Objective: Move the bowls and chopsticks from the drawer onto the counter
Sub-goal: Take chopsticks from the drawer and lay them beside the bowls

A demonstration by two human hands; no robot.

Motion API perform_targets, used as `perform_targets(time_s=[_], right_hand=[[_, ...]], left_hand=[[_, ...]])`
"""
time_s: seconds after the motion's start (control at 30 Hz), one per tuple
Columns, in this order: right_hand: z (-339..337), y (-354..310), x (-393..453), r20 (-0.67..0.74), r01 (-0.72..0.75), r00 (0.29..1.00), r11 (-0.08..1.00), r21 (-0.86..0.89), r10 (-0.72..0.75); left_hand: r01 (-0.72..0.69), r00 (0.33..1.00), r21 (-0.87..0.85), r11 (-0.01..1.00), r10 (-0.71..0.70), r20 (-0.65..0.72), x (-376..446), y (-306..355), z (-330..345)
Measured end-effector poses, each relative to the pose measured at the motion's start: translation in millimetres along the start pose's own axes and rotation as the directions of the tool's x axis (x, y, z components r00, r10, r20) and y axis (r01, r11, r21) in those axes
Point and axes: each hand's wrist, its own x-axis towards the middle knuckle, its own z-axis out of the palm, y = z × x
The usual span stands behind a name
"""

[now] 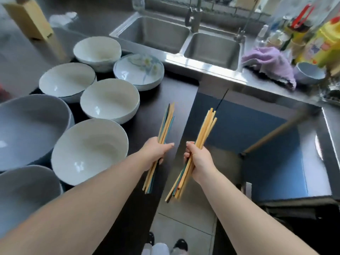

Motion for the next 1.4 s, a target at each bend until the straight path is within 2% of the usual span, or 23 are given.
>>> perform_targets(time_s=[0.2, 0.3, 0.4, 0.63, 0.8, 1.17, 1.4], right_hand=[[45, -13, 64, 0.011, -0.079, 0.997, 0.994, -0.080, 0.081], [63, -20, 99, 0.008, -0.108, 0.994, 0.986, -0.128, 0.110], [85, -28, 129, 0.045, -0.117, 0.991, 0.979, -0.166, 0.126], [113, -43, 173, 0.079, -0.149, 0.981, 0.944, -0.294, 0.179], [112, -41, 187, 0.065, -0.152, 0.980, 0.918, -0.366, 0.188], [105, -33, 172, 0.101, 0.032, 0.995, 0.925, -0.378, 0.007], [101, -38, 160, 0.172, 0.138, 0.983, 0.896, -0.422, -0.070]], left_hand=[[0.060, 0.988, 0.034, 0.998, -0.054, -0.142, 61, 8, -25], [0.088, 0.974, 0.175, 0.981, -0.048, -0.222, 93, 21, -34], [0.126, 0.960, 0.382, 0.916, -0.017, -0.278, 126, 33, -44], [0.194, 0.953, 0.534, 0.823, -0.028, -0.302, 172, 45, -52], [0.225, 0.936, 0.535, 0.814, -0.027, -0.352, 175, 45, -47], [0.126, 0.891, 0.483, 0.866, 0.115, -0.439, 160, 36, -39], [0.160, 0.871, 0.495, 0.854, 0.113, -0.478, 152, 33, -43]])
